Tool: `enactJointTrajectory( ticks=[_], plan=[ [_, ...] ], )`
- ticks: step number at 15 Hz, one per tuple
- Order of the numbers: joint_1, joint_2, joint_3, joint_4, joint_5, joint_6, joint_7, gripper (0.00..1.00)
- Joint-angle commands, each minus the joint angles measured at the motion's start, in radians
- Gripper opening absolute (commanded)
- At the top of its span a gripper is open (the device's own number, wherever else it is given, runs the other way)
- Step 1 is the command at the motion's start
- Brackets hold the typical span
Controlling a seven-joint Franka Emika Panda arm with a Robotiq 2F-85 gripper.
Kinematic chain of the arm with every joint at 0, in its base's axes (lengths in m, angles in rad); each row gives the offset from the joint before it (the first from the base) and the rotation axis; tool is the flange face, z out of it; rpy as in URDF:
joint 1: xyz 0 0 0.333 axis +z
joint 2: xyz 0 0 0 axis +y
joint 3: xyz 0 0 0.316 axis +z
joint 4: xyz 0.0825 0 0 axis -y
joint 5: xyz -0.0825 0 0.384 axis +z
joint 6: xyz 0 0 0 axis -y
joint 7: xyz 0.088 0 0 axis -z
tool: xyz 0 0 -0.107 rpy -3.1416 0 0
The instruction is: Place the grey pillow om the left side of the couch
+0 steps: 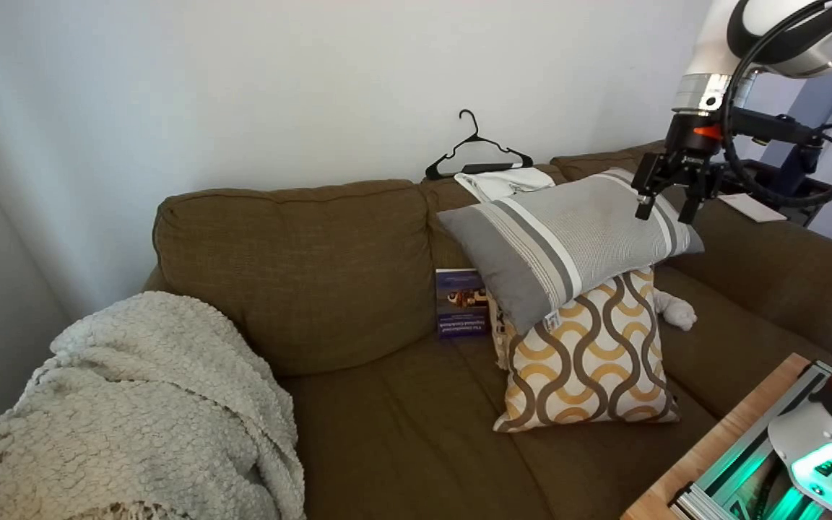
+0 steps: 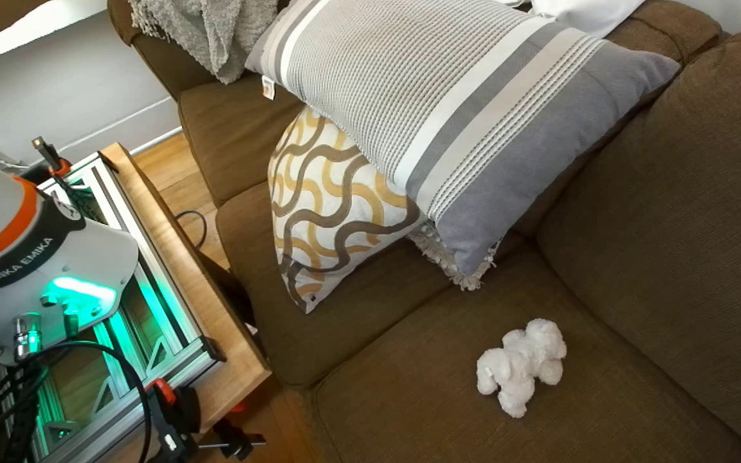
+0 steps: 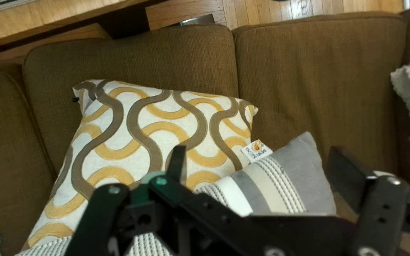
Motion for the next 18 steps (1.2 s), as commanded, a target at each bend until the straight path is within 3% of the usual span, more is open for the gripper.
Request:
enactJointTrajectory(
  ticks=[1, 7, 14, 15, 18],
  plan=[
    [-0.080, 0.041, -0.010, -0.001, 0.003, 0.101, 0.094, 1.00],
    [-0.208, 0.160, -0.060, 0.034, 0.001, 0.332, 0.203, 1.00],
    [-0.266, 0.329, -0.010, 0.085, -0.090, 0.619, 0.593, 1.00],
    [-0.224, 0.277, -0.049, 0.062, -0.052, 0.582, 0.486, 1.00],
    [-0.218, 0.297, -0.050, 0.069, -0.062, 0.593, 0.500, 1.00]
  ],
)
